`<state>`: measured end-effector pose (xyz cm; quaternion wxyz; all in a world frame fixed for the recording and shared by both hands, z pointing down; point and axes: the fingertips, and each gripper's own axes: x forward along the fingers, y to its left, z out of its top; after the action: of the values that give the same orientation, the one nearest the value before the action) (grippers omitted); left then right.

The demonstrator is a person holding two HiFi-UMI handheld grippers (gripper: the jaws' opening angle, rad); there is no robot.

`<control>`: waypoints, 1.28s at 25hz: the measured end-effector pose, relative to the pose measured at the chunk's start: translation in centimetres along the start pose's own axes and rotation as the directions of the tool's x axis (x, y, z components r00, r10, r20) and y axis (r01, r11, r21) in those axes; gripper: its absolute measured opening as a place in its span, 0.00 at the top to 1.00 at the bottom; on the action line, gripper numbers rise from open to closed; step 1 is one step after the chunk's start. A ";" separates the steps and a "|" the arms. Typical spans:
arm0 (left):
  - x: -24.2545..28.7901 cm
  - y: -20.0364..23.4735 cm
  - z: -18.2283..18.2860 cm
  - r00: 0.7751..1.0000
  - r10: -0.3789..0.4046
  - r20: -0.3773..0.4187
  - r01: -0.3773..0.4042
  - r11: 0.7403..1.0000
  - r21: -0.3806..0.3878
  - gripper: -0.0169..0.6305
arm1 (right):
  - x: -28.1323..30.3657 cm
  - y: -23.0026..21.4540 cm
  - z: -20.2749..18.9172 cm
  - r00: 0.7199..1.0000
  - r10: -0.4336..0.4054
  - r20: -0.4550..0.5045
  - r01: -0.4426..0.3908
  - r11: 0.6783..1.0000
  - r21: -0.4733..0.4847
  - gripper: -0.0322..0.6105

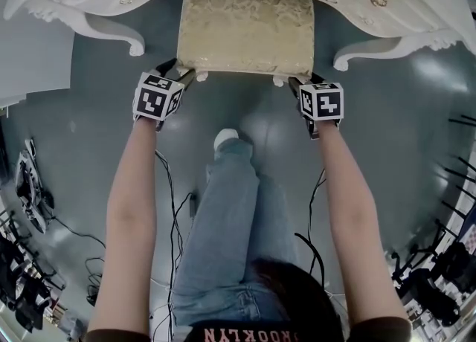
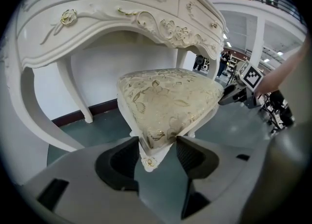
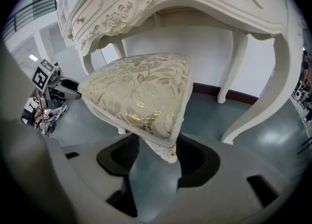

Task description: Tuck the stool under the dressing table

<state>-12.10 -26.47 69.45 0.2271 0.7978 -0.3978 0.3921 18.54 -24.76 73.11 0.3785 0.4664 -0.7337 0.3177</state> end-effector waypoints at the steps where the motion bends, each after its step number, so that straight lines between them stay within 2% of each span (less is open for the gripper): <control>1: 0.2 0.2 0.3 1.000 0.003 0.009 -0.003 1.000 0.003 0.61 | 0.2 -0.2 0.4 1.000 -0.001 0.009 0.001 1.000 -0.001 0.60; 11: 2.1 2.5 3.3 0.991 0.033 0.128 -0.034 0.999 0.009 0.61 | 2.2 -1.8 4.2 0.992 -0.004 0.128 0.012 0.998 -0.066 0.58; 19: 3.2 3.5 4.9 0.964 0.064 0.260 -0.068 0.998 0.005 0.62 | 3.3 -3.1 6.4 0.968 -0.026 0.248 0.050 0.995 -0.088 0.58; 22: 3.6 3.7 5.6 0.950 0.062 0.306 -0.072 0.997 0.022 0.61 | 3.5 -3.6 7.2 0.953 -0.031 0.303 0.065 0.993 -0.103 0.58; 27: 4.0 4.7 6.3 0.924 0.101 0.368 -0.117 0.993 0.021 0.62 | 4.0 -3.6 8.1 0.925 -0.027 0.380 0.083 0.988 -0.132 0.59; 32: 4.2 5.2 7.3 0.889 0.106 0.445 -0.136 0.990 0.036 0.62 | 4.0 -3.9 9.3 0.880 -0.037 0.473 0.118 0.983 -0.144 0.58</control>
<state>-11.52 -36.33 68.78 0.0794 0.8468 -0.4744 0.2271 18.67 -35.56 72.20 0.2408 0.5246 -0.8081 0.1173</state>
